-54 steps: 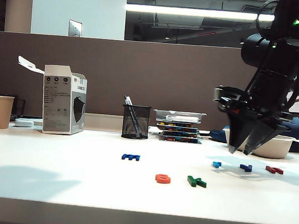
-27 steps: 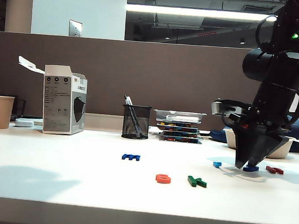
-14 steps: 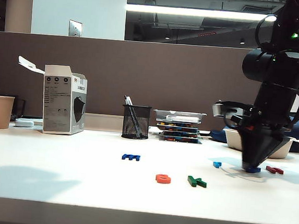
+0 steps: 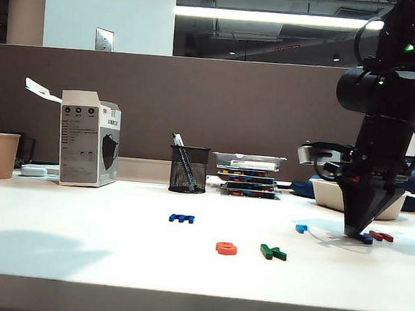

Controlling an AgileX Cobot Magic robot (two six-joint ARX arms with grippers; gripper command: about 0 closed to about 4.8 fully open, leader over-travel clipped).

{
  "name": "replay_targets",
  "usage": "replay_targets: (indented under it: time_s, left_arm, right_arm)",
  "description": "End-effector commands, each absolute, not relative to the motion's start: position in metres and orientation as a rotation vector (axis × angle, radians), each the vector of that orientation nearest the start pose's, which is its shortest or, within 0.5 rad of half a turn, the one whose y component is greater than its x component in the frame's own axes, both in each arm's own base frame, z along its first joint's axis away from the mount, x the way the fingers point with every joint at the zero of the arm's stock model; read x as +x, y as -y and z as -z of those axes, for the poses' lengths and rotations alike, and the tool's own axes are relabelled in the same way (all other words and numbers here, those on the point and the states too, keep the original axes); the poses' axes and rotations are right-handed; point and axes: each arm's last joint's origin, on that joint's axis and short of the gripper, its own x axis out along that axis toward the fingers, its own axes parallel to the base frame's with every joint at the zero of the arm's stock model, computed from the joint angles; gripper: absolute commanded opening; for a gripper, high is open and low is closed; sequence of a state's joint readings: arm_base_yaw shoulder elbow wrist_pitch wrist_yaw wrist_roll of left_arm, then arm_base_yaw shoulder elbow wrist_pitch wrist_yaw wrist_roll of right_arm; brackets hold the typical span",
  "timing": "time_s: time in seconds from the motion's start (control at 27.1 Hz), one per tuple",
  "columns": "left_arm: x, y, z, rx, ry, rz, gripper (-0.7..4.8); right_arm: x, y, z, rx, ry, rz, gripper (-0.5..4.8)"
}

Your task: Select the appropriate letters from the row of letter magnets placed on the table to arrange into the word "sky".

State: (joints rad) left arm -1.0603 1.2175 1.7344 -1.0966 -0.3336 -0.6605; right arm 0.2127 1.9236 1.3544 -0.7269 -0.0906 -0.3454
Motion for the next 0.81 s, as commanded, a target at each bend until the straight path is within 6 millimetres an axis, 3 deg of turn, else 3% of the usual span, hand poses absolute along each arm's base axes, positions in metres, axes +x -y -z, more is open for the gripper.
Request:
replay_targets:
  time_s: [0.04, 0.81]
  left_arm:
    - [0.102, 0.162, -0.474, -0.25, -0.648, 0.517, -0.05]
    - [0.102, 0.162, -0.474, -0.25, -0.647, 0.516, -0.05]
  right_arm:
    - [0.365, -0.083, -0.177, -0.327, -1.264, -0.513, -0.03]
    - [0.35, -0.103, -0.174, -0.211, -1.376, -0.539, -0.03]
